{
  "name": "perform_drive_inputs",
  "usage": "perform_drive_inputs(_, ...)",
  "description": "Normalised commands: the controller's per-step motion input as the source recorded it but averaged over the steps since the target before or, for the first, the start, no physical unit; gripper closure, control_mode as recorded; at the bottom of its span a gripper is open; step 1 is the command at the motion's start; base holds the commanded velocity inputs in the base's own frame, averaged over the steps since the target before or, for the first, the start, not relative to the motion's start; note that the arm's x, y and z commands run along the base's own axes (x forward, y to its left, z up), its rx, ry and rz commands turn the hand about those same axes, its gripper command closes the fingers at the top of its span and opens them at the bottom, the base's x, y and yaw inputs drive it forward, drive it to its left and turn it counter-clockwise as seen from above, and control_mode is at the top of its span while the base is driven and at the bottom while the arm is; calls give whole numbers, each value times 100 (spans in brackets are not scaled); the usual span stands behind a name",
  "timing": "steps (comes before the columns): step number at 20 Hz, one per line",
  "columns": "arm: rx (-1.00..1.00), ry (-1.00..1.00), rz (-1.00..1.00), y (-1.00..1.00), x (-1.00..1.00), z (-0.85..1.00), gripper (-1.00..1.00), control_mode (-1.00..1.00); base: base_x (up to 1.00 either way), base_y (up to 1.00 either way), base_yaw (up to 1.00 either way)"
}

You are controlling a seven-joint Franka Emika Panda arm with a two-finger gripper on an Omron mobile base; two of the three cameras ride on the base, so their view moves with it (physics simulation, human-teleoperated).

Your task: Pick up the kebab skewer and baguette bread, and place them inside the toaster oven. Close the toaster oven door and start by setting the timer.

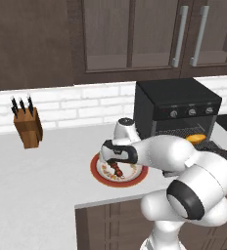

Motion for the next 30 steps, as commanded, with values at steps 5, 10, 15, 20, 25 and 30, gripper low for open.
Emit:
perform_drive_inputs(5,0,0,0,6,17,-39,-100,-100,0,0,0)
perform_drive_inputs(10,0,0,0,0,12,-36,-100,-100,0,0,0)
perform_drive_inputs(15,0,0,0,0,5,-29,100,-100,0,0,0)
perform_drive_inputs(20,0,0,0,0,0,-6,100,-100,0,0,0)
perform_drive_inputs(25,0,0,0,0,0,0,100,-100,0,0,0)
perform_drive_inputs(30,0,0,0,-1,0,20,100,-100,0,0,0)
